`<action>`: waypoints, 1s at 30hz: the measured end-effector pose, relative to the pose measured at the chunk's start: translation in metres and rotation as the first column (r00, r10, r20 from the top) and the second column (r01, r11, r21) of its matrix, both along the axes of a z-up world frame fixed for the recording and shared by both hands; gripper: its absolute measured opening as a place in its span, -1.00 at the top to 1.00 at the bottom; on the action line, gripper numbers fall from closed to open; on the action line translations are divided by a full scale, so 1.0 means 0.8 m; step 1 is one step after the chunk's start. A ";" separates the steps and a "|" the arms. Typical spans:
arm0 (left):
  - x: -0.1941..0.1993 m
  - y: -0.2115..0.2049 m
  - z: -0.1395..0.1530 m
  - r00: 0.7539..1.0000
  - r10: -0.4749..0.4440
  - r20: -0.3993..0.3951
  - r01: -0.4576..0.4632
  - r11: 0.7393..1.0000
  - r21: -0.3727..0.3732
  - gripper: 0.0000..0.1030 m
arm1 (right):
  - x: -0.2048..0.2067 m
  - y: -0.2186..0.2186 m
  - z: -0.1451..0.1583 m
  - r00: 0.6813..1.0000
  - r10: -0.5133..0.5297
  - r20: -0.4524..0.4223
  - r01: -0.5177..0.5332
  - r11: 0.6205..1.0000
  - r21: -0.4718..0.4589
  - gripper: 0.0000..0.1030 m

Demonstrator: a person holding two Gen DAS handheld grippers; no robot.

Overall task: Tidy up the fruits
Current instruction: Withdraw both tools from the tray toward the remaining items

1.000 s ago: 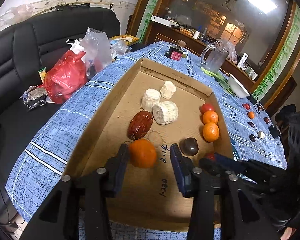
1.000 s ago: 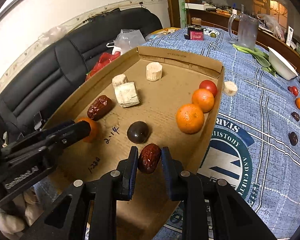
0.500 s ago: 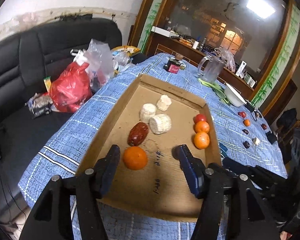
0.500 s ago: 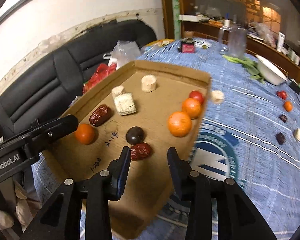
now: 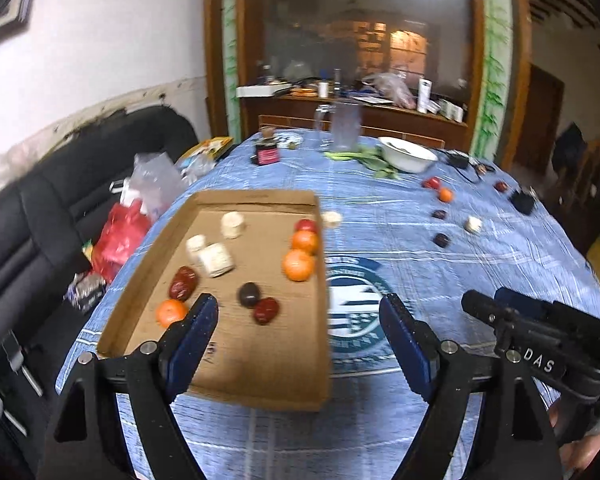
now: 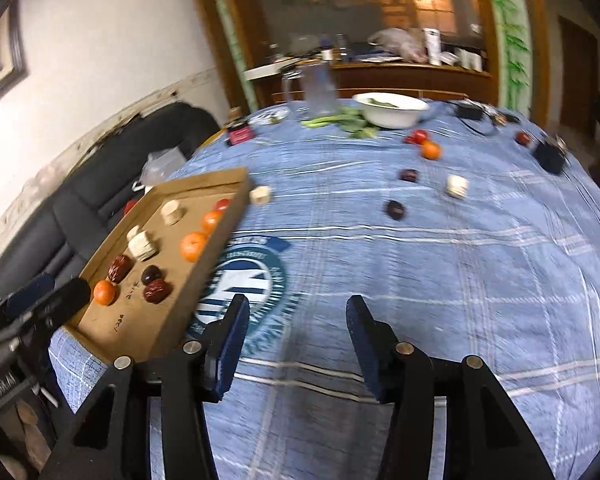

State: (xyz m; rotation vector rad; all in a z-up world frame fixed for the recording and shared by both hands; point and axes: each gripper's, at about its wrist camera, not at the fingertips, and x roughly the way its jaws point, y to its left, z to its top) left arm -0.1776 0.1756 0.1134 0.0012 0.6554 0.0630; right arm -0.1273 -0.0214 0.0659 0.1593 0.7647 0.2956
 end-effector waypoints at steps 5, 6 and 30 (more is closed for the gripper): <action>-0.013 -0.048 0.012 0.999 -0.037 0.025 0.035 0.996 0.081 -0.60 | -0.022 -0.042 0.005 0.998 -0.045 0.034 0.044 0.999 0.024 -0.22; -0.014 -0.056 0.014 0.999 -0.045 0.029 0.042 0.995 0.090 -0.60 | -0.026 -0.048 0.006 0.998 -0.050 0.038 0.049 0.998 0.029 -0.22; 0.002 -0.087 -0.011 0.992 -0.117 -0.038 0.120 0.988 0.098 -0.62 | -0.027 -0.071 -0.016 0.998 -0.056 0.009 0.056 0.998 0.020 -0.25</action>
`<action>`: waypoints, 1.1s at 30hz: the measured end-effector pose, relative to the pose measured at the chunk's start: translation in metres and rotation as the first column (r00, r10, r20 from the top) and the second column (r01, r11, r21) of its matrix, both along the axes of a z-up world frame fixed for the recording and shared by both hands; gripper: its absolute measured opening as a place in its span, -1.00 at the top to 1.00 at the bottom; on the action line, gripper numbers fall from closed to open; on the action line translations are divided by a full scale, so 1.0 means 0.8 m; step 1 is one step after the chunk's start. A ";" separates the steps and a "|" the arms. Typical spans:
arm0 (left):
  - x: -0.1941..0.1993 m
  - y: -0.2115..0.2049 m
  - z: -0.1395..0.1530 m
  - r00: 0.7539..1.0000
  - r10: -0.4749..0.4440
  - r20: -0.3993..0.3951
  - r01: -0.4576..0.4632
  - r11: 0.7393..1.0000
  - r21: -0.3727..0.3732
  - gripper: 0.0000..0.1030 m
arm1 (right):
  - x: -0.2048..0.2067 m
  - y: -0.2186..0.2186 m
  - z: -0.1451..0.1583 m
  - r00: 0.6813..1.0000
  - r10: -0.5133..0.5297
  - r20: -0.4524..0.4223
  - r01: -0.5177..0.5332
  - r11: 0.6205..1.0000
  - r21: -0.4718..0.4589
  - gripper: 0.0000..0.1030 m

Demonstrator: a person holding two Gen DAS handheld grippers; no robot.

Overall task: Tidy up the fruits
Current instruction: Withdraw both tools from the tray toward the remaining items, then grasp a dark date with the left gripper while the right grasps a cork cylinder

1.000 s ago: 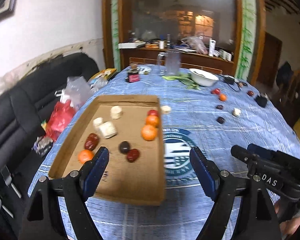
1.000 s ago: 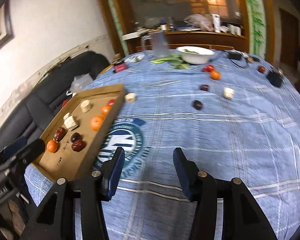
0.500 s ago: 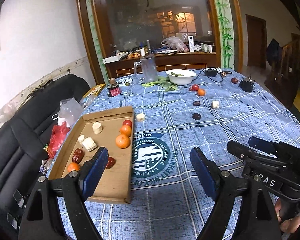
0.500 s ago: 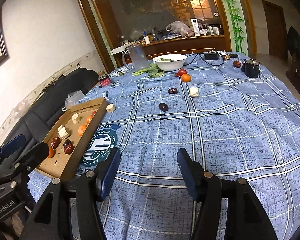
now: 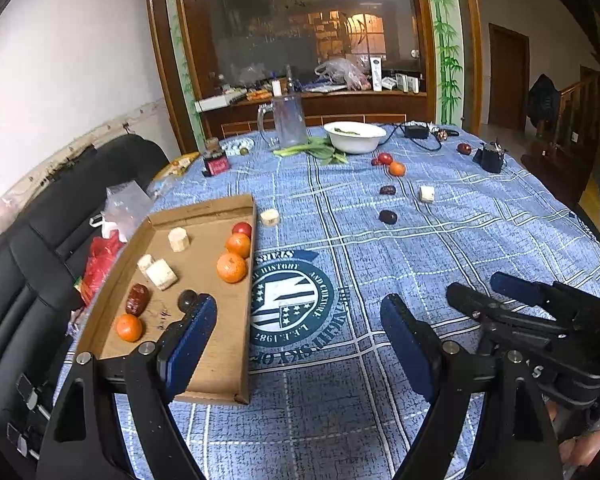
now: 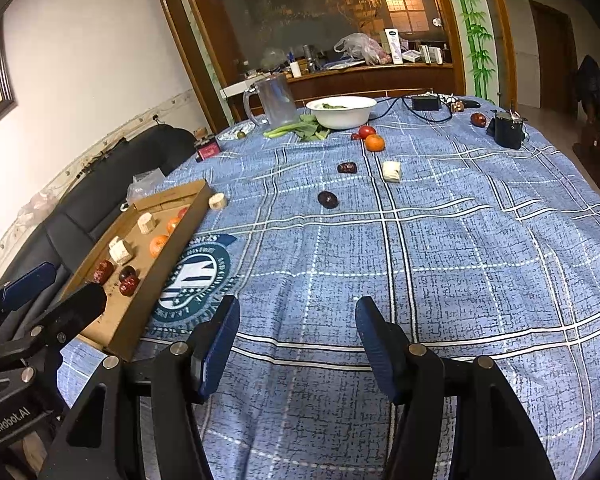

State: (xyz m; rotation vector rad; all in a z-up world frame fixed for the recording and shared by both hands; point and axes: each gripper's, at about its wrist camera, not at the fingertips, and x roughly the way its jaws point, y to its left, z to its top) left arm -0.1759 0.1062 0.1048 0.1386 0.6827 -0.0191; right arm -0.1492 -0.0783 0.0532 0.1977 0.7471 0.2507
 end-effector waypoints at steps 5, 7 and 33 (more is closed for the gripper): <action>0.036 -0.001 -0.022 0.998 -0.025 -0.061 0.023 0.999 -0.033 -0.62 | 0.031 -0.027 -0.006 0.998 -0.043 -0.046 0.041 0.998 -0.037 -0.25; 0.061 -0.006 -0.033 0.994 -0.048 -0.098 0.043 0.997 -0.059 -0.62 | 0.051 -0.040 -0.008 0.996 -0.058 -0.067 0.054 0.997 -0.055 -0.25; 0.286 -0.101 -0.106 0.944 -0.231 -0.235 0.168 0.951 -0.261 -0.24 | 0.293 -0.110 -0.051 0.973 -0.144 -0.181 0.149 0.989 0.011 -0.24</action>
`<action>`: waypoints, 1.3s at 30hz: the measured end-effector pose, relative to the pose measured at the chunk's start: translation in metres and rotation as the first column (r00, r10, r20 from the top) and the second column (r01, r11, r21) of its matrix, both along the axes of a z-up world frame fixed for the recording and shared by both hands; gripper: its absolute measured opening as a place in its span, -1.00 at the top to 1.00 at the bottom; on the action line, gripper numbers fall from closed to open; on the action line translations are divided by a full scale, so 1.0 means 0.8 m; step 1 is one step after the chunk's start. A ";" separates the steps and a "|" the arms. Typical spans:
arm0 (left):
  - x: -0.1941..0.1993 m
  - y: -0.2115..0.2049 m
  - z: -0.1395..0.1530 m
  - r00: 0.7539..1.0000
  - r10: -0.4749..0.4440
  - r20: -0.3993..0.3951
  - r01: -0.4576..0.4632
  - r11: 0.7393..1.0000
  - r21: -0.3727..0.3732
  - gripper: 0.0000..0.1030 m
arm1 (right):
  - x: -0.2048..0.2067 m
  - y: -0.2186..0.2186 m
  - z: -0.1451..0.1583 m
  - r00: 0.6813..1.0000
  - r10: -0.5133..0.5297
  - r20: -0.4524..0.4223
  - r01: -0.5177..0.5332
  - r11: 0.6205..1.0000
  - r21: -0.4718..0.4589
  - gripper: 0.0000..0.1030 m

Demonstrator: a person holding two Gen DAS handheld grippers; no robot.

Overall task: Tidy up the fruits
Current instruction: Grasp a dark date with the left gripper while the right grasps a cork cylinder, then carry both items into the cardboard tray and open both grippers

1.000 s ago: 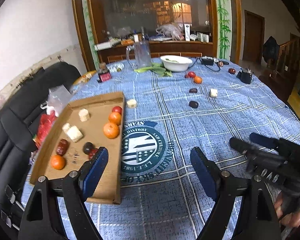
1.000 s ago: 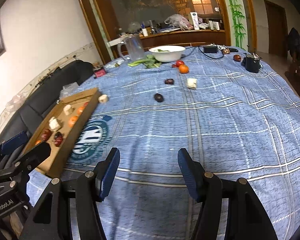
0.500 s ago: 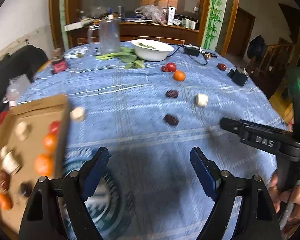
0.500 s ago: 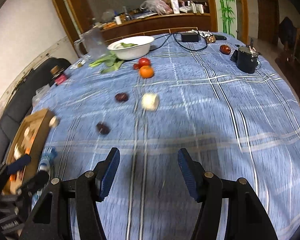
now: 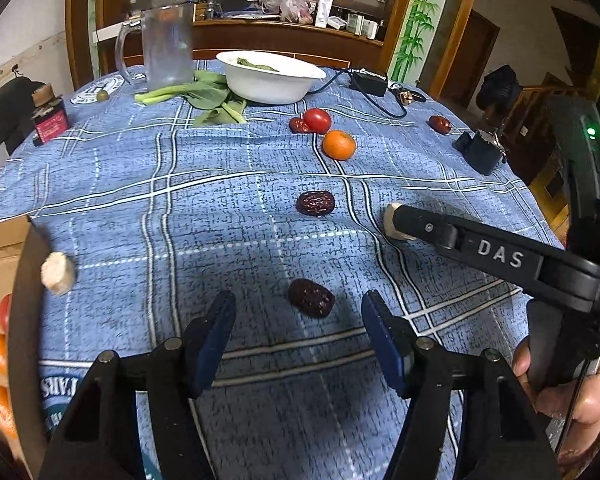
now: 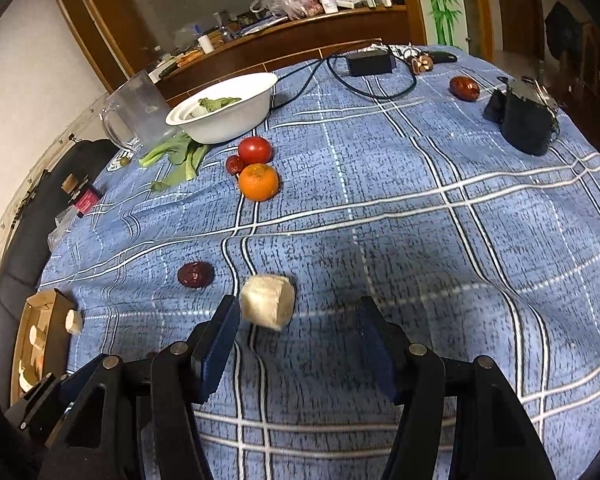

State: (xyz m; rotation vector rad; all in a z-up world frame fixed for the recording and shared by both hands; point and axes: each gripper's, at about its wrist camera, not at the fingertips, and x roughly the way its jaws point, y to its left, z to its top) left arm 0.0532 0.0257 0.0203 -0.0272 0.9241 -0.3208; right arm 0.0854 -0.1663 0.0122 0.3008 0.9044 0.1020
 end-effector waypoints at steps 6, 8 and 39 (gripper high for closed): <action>0.008 -0.004 -0.011 1.000 -0.014 -0.003 0.014 1.000 0.006 -0.12 | 0.008 0.006 -0.001 1.000 0.015 0.024 -0.015 1.000 -0.005 -0.23; 0.007 -0.004 -0.011 1.000 -0.017 0.002 0.017 1.000 0.002 -0.09 | 0.008 0.011 -0.003 0.999 0.028 0.026 -0.028 1.000 -0.011 -0.15; -0.003 0.013 -0.007 0.999 -0.036 0.025 0.039 0.992 -0.124 0.52 | -0.019 0.009 -0.001 0.999 -0.022 0.033 0.024 0.999 -0.045 0.54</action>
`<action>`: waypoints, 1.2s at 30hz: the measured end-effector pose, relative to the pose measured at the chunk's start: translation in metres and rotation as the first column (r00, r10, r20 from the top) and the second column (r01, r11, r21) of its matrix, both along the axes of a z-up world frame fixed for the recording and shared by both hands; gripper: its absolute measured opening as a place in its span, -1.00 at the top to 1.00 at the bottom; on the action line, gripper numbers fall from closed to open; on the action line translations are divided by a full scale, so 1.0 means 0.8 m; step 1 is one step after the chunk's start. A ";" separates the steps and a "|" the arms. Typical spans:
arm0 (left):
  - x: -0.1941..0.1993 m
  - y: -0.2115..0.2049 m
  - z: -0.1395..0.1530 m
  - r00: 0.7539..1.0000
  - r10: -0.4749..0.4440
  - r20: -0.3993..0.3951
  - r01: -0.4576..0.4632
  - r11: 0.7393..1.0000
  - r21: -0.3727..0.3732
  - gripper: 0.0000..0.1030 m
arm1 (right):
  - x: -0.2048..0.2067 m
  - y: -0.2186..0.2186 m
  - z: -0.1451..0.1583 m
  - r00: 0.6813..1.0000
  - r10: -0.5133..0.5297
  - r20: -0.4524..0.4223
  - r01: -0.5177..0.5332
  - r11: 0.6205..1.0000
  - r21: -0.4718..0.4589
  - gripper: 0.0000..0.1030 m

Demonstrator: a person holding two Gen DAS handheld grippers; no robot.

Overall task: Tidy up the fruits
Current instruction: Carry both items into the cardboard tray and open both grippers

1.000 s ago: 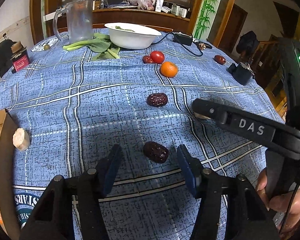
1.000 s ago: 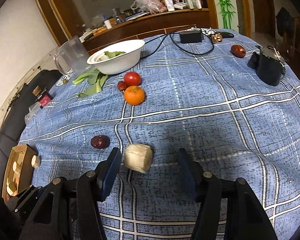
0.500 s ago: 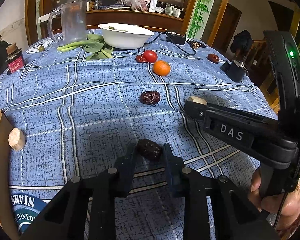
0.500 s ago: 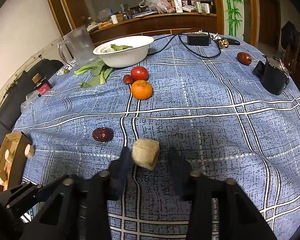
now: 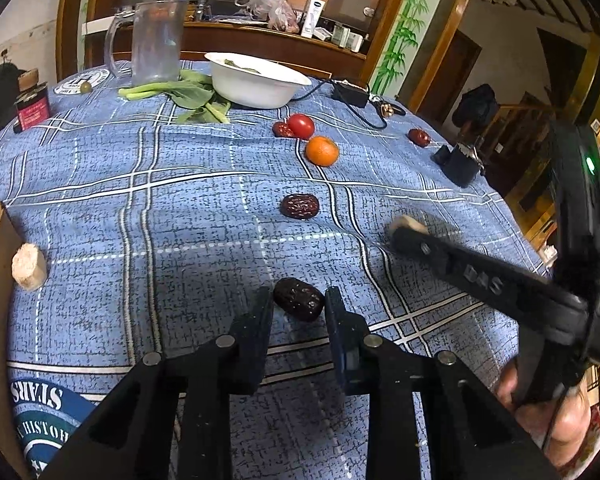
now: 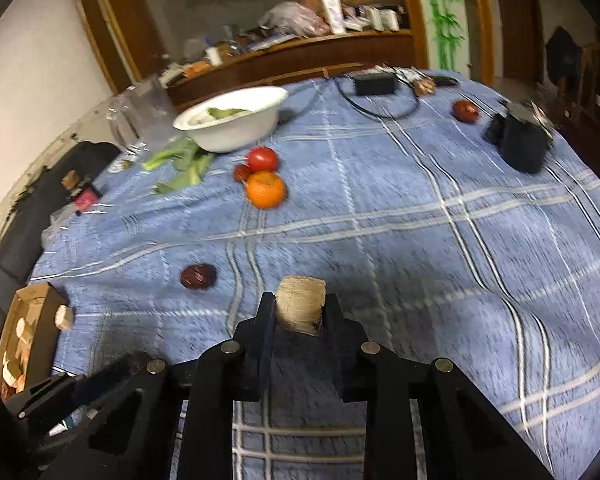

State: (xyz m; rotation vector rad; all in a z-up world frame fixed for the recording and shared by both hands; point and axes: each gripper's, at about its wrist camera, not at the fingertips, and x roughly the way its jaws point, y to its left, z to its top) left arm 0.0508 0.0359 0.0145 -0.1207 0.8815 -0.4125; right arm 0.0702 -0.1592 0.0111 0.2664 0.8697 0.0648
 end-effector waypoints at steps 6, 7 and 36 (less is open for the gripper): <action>-0.038 0.025 0.041 0.996 0.037 0.084 -0.033 0.999 -0.041 0.51 | -0.062 0.006 0.033 1.000 0.017 0.021 -0.017 1.000 0.002 0.54; -0.054 0.033 0.051 0.993 0.043 0.108 -0.038 0.998 -0.047 0.51 | -0.072 0.008 0.039 0.999 0.023 0.028 -0.023 1.000 0.005 0.54; -0.226 0.322 0.046 0.936 0.346 0.063 -0.351 0.927 0.131 0.50 | -0.165 0.375 0.064 0.851 0.526 -0.006 -0.525 0.849 0.053 0.52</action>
